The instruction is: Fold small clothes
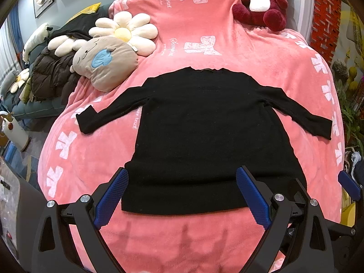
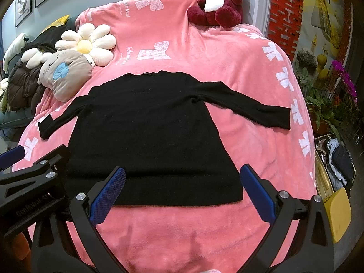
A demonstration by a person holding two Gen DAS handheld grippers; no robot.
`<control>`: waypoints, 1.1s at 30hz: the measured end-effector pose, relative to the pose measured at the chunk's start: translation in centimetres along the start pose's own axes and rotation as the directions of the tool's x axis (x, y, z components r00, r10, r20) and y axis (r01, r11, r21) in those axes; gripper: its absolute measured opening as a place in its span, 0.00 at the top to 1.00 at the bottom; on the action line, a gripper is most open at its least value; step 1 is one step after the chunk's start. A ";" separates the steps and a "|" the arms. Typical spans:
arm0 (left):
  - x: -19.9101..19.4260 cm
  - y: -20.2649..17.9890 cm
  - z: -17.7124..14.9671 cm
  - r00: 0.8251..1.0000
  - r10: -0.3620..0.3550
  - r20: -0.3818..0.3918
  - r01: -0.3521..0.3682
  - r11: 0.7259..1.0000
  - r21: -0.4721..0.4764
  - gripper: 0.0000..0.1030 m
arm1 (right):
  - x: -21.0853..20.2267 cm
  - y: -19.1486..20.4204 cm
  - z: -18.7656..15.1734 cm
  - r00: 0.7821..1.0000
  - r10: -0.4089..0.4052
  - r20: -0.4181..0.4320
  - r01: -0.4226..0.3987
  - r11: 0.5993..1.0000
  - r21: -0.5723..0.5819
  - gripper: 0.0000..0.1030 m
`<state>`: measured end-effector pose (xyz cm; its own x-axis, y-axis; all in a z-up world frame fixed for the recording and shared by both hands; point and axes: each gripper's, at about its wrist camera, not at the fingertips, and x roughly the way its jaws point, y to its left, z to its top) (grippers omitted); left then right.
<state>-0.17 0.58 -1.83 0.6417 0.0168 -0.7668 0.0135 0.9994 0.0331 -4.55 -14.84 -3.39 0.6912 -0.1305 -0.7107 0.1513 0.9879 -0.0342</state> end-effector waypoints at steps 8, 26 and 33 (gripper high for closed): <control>0.0 -0.1 0.0 1.000 0.004 -0.004 -0.004 1.000 -0.002 0.09 | 0.1 -0.1 0.0 1.000 0.001 -0.001 -0.001 1.000 0.000 0.04; 2.6 0.2 0.0 0.997 -0.027 -0.073 0.025 0.999 -0.028 0.09 | 3.7 -2.9 0.1 0.999 -0.004 -0.050 0.005 1.000 0.023 0.04; 5.5 0.0 -0.3 0.996 0.005 -0.094 -0.005 1.000 0.004 0.09 | 7.1 -7.9 1.9 0.995 -0.080 -0.062 0.082 0.996 0.042 0.04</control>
<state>3.14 0.70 -6.20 0.5667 0.0249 -0.8235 0.0131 0.9991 0.0391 0.49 -23.77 -6.88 0.6320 -0.2035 -0.7478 0.2374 0.9694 -0.0631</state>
